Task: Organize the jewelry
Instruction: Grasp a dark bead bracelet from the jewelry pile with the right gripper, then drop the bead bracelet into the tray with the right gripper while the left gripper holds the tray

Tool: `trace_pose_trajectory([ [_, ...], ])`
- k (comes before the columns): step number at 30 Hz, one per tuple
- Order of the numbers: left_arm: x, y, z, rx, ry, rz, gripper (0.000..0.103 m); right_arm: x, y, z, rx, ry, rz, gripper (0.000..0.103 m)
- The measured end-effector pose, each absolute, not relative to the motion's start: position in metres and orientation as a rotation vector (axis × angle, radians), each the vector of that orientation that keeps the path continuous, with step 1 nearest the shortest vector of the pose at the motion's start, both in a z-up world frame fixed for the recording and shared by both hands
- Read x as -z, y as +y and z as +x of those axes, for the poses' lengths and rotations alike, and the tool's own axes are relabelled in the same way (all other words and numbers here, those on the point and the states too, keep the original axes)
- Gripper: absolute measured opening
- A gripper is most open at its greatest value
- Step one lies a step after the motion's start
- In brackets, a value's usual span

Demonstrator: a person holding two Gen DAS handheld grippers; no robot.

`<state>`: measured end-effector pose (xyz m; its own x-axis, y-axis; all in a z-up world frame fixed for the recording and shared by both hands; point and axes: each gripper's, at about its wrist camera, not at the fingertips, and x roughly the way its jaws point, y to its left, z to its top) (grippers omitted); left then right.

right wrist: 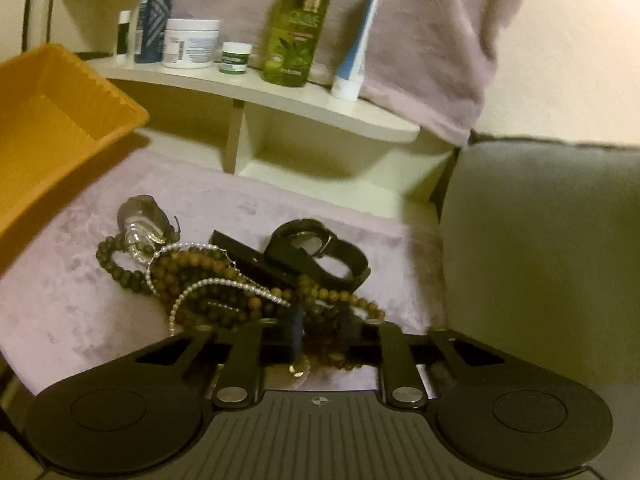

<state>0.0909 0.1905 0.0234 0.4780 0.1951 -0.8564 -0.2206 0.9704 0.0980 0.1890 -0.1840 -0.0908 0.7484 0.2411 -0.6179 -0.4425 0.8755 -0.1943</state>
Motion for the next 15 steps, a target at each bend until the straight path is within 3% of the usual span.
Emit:
trace_pose_trajectory([
  [15,-0.024,0.194,0.088,-0.251,1.015,-0.067,0.011,0.022,-0.207,0.171,-0.311,0.402,-0.276,0.007],
])
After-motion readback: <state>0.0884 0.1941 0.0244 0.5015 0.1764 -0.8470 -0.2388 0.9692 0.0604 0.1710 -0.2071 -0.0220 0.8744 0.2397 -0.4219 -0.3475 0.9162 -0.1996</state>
